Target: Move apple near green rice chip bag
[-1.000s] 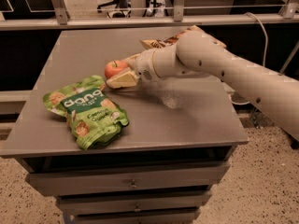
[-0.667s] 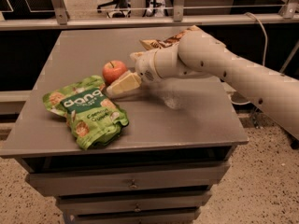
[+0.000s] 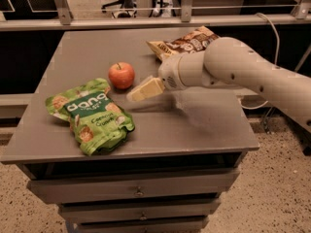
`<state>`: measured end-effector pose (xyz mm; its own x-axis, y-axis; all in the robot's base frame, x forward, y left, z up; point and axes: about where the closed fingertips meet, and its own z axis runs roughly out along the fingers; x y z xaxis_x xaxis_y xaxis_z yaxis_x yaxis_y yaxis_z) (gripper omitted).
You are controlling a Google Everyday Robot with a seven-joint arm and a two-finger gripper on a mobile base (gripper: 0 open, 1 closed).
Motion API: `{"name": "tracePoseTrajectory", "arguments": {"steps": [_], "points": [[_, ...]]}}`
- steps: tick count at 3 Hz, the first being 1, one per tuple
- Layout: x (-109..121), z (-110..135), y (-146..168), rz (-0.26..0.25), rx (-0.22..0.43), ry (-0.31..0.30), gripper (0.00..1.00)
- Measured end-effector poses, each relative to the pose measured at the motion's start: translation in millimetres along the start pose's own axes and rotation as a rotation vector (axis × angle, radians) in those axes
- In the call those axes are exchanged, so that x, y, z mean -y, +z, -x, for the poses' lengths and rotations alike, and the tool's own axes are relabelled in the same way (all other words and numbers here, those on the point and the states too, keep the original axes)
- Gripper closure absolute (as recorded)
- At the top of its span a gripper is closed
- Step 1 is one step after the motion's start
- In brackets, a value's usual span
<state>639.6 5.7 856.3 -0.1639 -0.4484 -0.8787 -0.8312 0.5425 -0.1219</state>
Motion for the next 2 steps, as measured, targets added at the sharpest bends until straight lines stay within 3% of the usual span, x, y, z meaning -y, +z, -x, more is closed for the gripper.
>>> {"name": "tracePoseTrajectory", "arguments": {"steps": [2], "points": [[48,-13,-65,-0.338,-0.061,-0.010,0.00]]}}
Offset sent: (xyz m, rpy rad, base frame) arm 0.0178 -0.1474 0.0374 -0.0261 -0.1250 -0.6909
